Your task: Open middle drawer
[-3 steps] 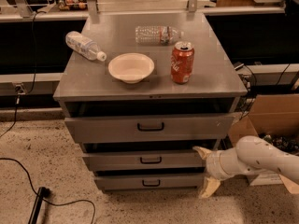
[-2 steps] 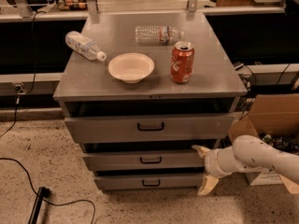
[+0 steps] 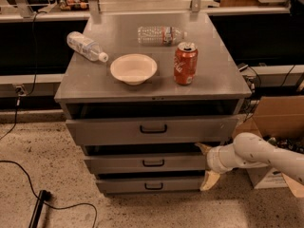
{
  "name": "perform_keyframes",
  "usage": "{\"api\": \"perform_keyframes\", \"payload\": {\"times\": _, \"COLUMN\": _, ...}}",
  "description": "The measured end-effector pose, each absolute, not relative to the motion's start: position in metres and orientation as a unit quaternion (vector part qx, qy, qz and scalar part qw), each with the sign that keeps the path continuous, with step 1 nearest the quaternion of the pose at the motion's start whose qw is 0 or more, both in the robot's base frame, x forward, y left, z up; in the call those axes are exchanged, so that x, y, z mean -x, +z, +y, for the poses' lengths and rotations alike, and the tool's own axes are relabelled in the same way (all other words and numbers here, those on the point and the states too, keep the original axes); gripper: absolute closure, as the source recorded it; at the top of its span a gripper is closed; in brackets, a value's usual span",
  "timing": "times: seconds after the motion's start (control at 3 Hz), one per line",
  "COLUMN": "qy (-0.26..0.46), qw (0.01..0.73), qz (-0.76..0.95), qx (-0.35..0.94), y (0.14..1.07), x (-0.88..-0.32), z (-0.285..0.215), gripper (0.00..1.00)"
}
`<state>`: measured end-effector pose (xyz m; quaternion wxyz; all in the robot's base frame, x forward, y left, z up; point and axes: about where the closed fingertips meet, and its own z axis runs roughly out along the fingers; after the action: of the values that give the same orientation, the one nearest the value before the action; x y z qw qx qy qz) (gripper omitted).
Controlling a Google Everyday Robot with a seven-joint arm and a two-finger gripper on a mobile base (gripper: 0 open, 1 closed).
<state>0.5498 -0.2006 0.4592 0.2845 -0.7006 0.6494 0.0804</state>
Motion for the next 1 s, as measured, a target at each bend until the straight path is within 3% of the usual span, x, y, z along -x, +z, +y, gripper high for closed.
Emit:
{"api": "perform_keyframes", "payload": {"times": 0.33, "qy": 0.078, "qw": 0.28, "qz": 0.656, "qx": 0.696, "y": 0.449, "x": -0.566, "z": -0.207, "gripper": 0.0}}
{"api": "perform_keyframes", "payload": {"times": 1.0, "qy": 0.087, "qw": 0.271, "qz": 0.67, "qx": 0.686, "y": 0.427, "x": -0.583, "z": -0.216, "gripper": 0.28}}
